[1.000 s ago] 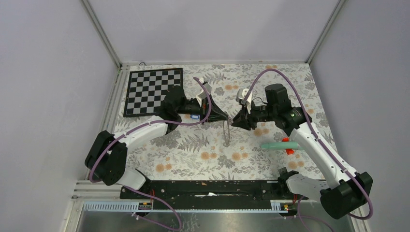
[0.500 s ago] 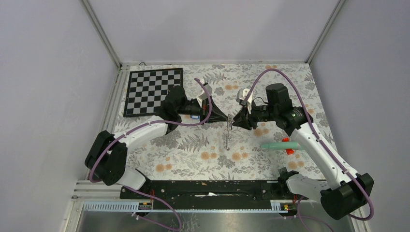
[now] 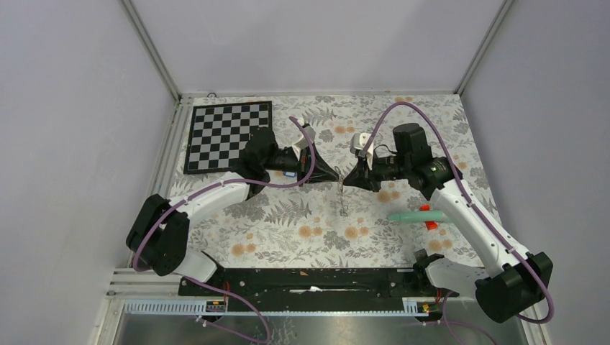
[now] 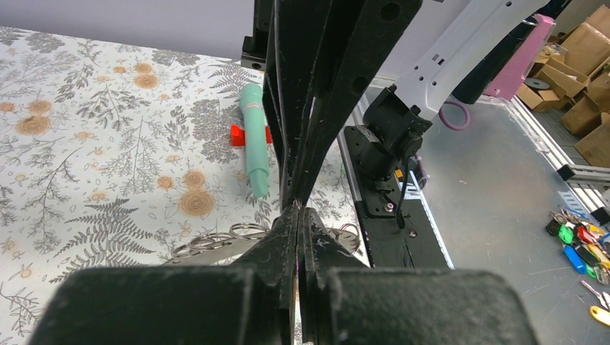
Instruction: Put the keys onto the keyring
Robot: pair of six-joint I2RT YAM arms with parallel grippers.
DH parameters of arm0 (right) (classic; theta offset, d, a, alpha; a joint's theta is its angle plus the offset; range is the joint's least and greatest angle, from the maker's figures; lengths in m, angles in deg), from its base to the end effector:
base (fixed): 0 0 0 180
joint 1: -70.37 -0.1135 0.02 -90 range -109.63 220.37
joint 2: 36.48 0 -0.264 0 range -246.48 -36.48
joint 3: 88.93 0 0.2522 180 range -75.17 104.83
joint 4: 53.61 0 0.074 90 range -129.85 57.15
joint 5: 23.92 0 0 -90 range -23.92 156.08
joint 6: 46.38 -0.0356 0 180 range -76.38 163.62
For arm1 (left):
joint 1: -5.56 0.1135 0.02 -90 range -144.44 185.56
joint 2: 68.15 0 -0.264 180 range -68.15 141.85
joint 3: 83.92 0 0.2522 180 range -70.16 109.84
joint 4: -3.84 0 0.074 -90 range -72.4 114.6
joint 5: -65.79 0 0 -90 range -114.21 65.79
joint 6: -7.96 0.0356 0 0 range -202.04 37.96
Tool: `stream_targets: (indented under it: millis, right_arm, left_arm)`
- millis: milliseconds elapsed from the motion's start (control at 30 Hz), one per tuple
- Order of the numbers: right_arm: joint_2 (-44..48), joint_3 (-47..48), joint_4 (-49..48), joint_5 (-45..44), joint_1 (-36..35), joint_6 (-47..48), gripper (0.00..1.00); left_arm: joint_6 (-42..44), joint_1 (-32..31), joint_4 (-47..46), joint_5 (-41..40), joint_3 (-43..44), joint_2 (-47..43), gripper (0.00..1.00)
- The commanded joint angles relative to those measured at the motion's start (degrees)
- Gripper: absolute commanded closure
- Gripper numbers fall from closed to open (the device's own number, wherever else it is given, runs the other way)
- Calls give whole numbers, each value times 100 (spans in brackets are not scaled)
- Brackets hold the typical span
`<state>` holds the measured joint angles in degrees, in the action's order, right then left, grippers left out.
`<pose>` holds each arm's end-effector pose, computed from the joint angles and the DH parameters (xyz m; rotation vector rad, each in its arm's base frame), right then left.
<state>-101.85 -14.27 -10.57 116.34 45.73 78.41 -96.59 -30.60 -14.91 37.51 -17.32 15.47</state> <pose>0.2061 0.1247 0.3404 -1.4033 1.4638 0.8260 0.2420 -0.2157 0.3048 1.1962 1.3085 -1.4814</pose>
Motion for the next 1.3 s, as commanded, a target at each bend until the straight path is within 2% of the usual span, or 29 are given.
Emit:
stream_targets:
  millis: [0,100,500,667,767,1267]
  right_arm:
    - [20,-46,-173,267,-5,89,94]
    - [43,-108,-169,250,-5,97,100]
    - [84,-315,-419,265,-5,-231,100]
    - [99,-229,-456,271,-5,-386,76]
    - [140,-125,-400,230,-5,-400,67]
    - [55,132,-500,-51,-5,-569,64]
  left_arm:
    - [31,-5,-332,153,79,-249,100]
    - [-147,4,-492,110,69,-242,100]
    - [-649,13,-1049,-182,-34,-137,100]
    - [-541,13,-972,-225,-71,-126,100]
    - [-506,13,-931,-225,-81,-117,100]
    - [-457,13,-897,-42,-149,-117,100]
